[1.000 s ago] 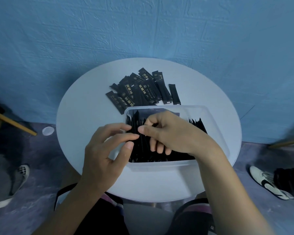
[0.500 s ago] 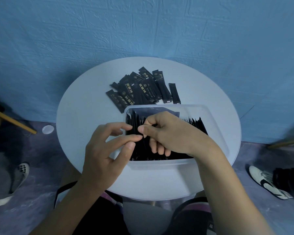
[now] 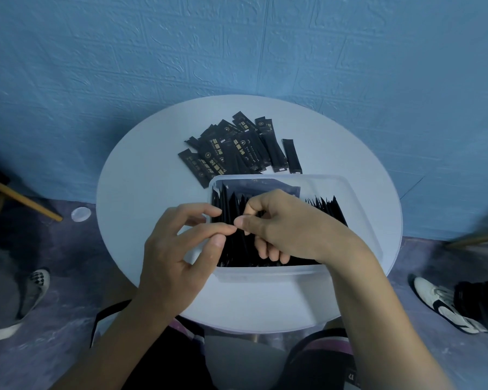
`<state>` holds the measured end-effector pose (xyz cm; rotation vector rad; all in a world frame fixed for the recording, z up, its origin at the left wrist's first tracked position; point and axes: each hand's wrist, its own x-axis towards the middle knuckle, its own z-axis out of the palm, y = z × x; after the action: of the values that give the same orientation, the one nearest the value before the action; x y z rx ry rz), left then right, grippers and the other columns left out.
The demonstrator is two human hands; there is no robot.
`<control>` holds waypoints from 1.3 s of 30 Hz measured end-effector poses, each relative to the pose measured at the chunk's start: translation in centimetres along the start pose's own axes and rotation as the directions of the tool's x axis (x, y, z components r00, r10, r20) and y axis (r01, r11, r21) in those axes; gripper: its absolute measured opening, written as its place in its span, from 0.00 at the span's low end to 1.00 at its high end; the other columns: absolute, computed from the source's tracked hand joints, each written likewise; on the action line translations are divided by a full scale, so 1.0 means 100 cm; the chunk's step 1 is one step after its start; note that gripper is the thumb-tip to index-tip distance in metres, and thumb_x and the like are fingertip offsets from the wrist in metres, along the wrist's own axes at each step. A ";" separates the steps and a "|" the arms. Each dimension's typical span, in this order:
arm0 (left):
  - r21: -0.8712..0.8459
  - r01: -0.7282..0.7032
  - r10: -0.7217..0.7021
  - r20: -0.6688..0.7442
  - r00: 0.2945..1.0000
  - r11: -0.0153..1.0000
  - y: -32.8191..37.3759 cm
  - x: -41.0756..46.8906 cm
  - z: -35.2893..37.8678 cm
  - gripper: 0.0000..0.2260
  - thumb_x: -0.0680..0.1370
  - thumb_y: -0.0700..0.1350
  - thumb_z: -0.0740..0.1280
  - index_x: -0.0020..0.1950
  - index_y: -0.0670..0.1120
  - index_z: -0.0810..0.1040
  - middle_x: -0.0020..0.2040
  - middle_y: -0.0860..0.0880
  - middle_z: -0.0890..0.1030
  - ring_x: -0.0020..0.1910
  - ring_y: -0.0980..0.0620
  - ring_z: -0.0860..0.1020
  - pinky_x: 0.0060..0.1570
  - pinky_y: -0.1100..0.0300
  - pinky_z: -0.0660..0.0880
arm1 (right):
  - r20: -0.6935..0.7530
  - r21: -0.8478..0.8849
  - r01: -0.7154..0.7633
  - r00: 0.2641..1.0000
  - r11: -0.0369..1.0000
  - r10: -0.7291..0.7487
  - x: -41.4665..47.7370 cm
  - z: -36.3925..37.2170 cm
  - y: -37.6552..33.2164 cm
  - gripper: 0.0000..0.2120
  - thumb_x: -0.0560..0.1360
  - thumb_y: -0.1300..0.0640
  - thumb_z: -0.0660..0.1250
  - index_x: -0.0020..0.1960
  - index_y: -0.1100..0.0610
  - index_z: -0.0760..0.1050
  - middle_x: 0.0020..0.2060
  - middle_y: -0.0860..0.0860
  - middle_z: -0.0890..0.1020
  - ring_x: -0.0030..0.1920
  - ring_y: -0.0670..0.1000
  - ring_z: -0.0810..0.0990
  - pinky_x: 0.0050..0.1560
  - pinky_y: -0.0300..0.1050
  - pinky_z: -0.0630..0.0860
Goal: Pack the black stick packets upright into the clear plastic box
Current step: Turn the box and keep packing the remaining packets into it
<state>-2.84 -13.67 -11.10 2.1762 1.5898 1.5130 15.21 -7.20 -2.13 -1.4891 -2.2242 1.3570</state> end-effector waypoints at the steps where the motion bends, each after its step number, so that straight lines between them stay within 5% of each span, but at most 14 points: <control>1: 0.000 -0.001 0.001 0.001 1.000 1.000 0.000 0.000 0.000 0.12 0.80 0.47 0.63 0.52 0.47 0.86 0.57 0.49 0.80 0.52 0.48 0.78 0.54 0.60 0.75 | 0.001 -0.010 -0.007 1.000 1.000 0.007 -0.001 0.000 0.000 0.14 0.83 0.51 0.63 0.46 0.61 0.76 0.26 0.50 0.81 0.25 0.47 0.77 0.26 0.38 0.74; 9: 0.004 0.014 -0.014 0.007 1.000 1.000 0.001 0.000 -0.001 0.12 0.80 0.47 0.63 0.52 0.46 0.86 0.57 0.48 0.80 0.52 0.48 0.79 0.55 0.62 0.74 | -0.135 -0.078 0.008 0.991 0.997 -0.018 -0.002 0.007 0.000 0.13 0.80 0.53 0.63 0.42 0.61 0.75 0.25 0.49 0.81 0.23 0.44 0.75 0.25 0.33 0.68; 20: -0.003 0.008 -0.008 0.004 1.000 1.000 0.000 0.000 -0.001 0.12 0.81 0.46 0.63 0.52 0.46 0.86 0.57 0.47 0.80 0.53 0.47 0.79 0.54 0.59 0.76 | -0.140 -0.096 0.017 0.990 0.995 -0.030 0.005 0.010 -0.003 0.14 0.82 0.51 0.63 0.42 0.58 0.75 0.25 0.49 0.81 0.22 0.44 0.76 0.25 0.33 0.69; 27: -0.014 0.003 -0.003 0.008 1.000 1.000 -0.002 -0.001 0.000 0.13 0.81 0.47 0.62 0.52 0.46 0.86 0.57 0.47 0.80 0.52 0.47 0.80 0.51 0.54 0.78 | -0.164 -0.232 0.002 0.986 0.973 -0.041 0.006 0.011 0.000 0.13 0.80 0.47 0.64 0.41 0.53 0.75 0.25 0.47 0.82 0.22 0.39 0.74 0.34 0.39 0.71; 33: -0.029 0.011 -0.011 0.005 1.000 1.000 -0.001 -0.001 0.000 0.12 0.81 0.47 0.63 0.52 0.47 0.86 0.57 0.48 0.80 0.53 0.48 0.79 0.52 0.54 0.78 | 0.020 -0.020 0.005 1.000 1.000 -0.005 -0.001 0.000 0.001 0.10 0.81 0.51 0.66 0.49 0.58 0.77 0.25 0.49 0.79 0.25 0.45 0.74 0.26 0.36 0.71; 39: -0.026 0.014 -0.014 0.000 1.000 1.000 -0.002 -0.001 0.000 0.12 0.81 0.47 0.63 0.52 0.48 0.86 0.56 0.48 0.80 0.53 0.49 0.79 0.52 0.56 0.77 | 0.043 -0.047 0.002 0.999 0.999 0.000 0.007 0.005 0.004 0.08 0.78 0.54 0.71 0.48 0.57 0.75 0.23 0.49 0.78 0.22 0.46 0.72 0.23 0.36 0.69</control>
<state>-2.95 -13.70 -11.28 2.1470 1.5727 1.5210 14.91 -6.89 -2.94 -1.4876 -2.2974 1.3581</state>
